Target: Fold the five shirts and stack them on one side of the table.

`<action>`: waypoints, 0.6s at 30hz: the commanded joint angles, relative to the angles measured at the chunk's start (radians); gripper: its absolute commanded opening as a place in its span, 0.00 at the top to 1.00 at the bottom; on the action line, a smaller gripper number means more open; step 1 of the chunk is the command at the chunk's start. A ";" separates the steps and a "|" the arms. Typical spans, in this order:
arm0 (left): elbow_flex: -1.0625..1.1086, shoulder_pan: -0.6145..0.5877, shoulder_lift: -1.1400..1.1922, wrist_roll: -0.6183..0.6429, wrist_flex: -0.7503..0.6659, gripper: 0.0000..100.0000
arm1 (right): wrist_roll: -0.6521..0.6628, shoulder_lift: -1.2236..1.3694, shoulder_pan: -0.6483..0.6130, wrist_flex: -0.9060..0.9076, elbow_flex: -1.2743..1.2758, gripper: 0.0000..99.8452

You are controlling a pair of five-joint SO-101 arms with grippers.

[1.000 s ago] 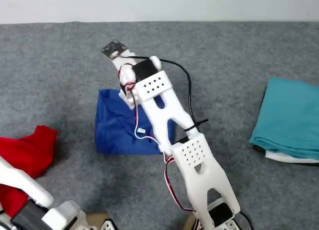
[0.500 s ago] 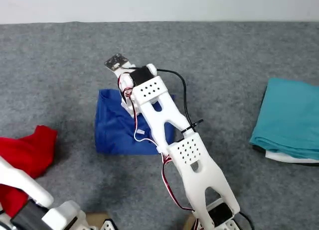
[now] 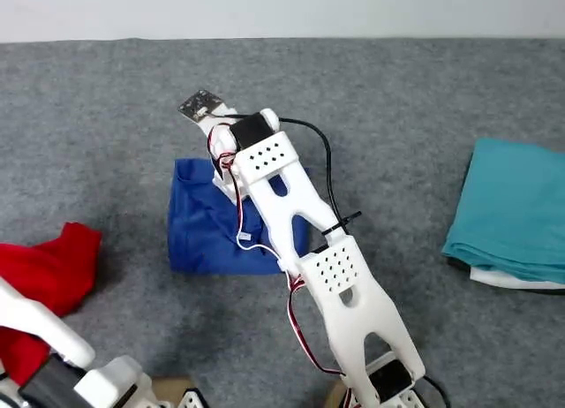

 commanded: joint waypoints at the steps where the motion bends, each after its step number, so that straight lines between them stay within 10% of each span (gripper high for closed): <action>1: -0.002 0.002 -0.037 0.005 -0.011 0.99 | 0.012 -0.114 -0.065 0.042 -0.006 0.99; 18: 0.019 0.002 -0.035 0.002 -0.041 0.99 | -0.005 -0.328 -0.407 0.039 0.359 0.86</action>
